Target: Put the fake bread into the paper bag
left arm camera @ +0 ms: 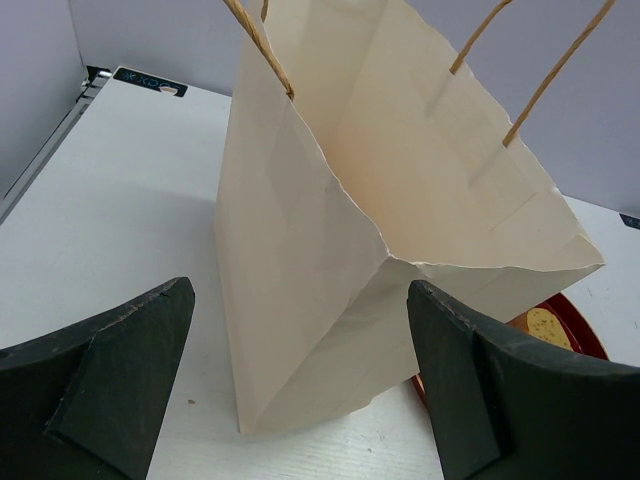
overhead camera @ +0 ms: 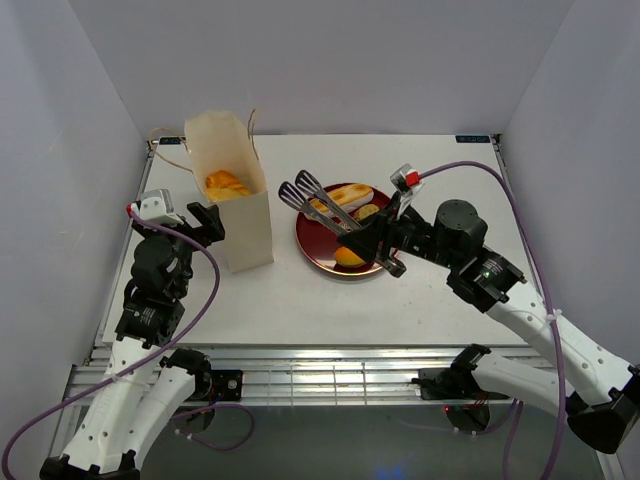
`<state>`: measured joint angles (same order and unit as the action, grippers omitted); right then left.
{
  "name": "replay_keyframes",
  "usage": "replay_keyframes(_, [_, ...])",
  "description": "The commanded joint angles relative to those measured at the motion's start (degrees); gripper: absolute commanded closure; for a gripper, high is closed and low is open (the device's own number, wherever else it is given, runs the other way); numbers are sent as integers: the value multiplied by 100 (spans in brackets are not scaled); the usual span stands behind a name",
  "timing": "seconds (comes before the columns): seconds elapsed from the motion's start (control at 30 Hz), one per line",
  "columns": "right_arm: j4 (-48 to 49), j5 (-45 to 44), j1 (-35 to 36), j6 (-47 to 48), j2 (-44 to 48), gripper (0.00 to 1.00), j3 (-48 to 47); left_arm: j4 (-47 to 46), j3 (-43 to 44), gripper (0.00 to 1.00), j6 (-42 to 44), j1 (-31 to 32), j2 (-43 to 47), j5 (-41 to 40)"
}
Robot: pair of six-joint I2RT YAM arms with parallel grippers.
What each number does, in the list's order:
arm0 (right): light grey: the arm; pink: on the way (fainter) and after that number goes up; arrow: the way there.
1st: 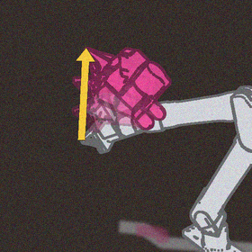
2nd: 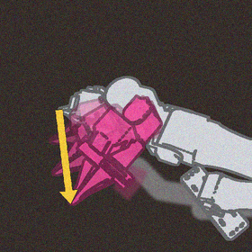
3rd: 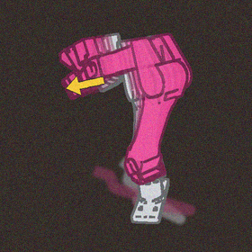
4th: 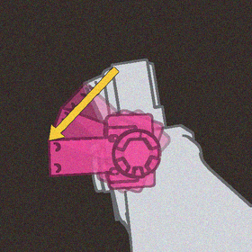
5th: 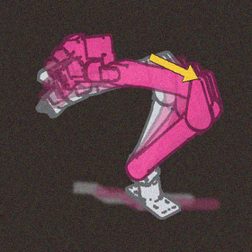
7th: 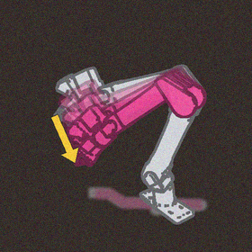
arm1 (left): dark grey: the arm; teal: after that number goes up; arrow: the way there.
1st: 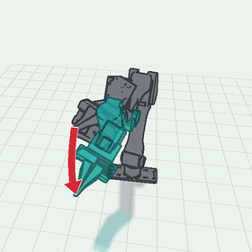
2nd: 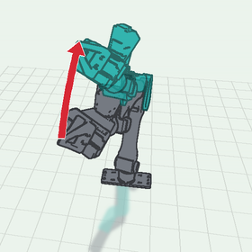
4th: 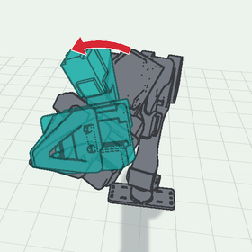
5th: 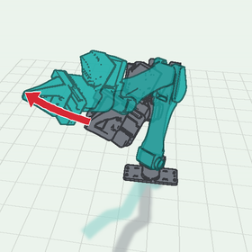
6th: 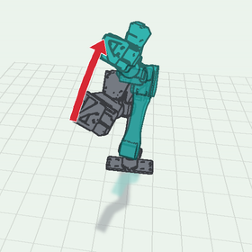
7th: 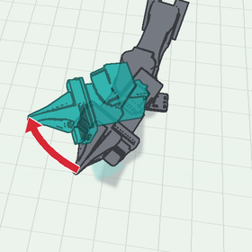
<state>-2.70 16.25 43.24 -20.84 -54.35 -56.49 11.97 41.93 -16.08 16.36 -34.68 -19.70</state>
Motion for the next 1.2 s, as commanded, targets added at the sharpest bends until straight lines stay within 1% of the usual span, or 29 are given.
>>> replay_keyframes(0.0, [51,-244,9,150,389,43,225,-19,17,2,34,34,66,46])
replay_keyframes(0.1, [-151,-595,9,177,722,43,550,-28,25,2,26,34,57,72])
replay_keyframes(0.27, [-222,-851,0,98,970,44,1008,-10,34,2,17,34,66,125])
replay_keyframes(0.43, [-625,-1413,-9,63,812,44,1184,-10,43,2,8,34,57,160])
replay_keyframes(0.57, [-846,-1844,-237,54,619,43,1140,-10,34,2,-10,43,75,195])
replay_keyframes(0.63, [-873,-1784,-421,-25,487,43,1149,-10,43,2,-10,34,75,221])
replay_keyframes(0.7, [-873,-1434,-860,-156,347,43,1210,-1,43,2,-10,34,75,230])
replay_keyframes(0.73, [-855,-1284,-1262,-218,294,43,1245,-1,52,2,-10,34,92,239])
replay_keyframes(0.77, [-846,-978,-1466,-253,241,44,1280,-10,52,2,-10,34,101,239])
replay_keyframes(0.83, [-846,-835,-1913,-263,83,45,1395,-10,43,2,-18,34,128,248])
replay_keyframes(1.03, [-768,-632,-2565,-183,-225,46,1693,-10,43,2,-27,43,128,336])
replay_keyframes(1.17, [-478,-343,-2909,-219,-401,47,2001,-19,43,2,-36,43,163,336])
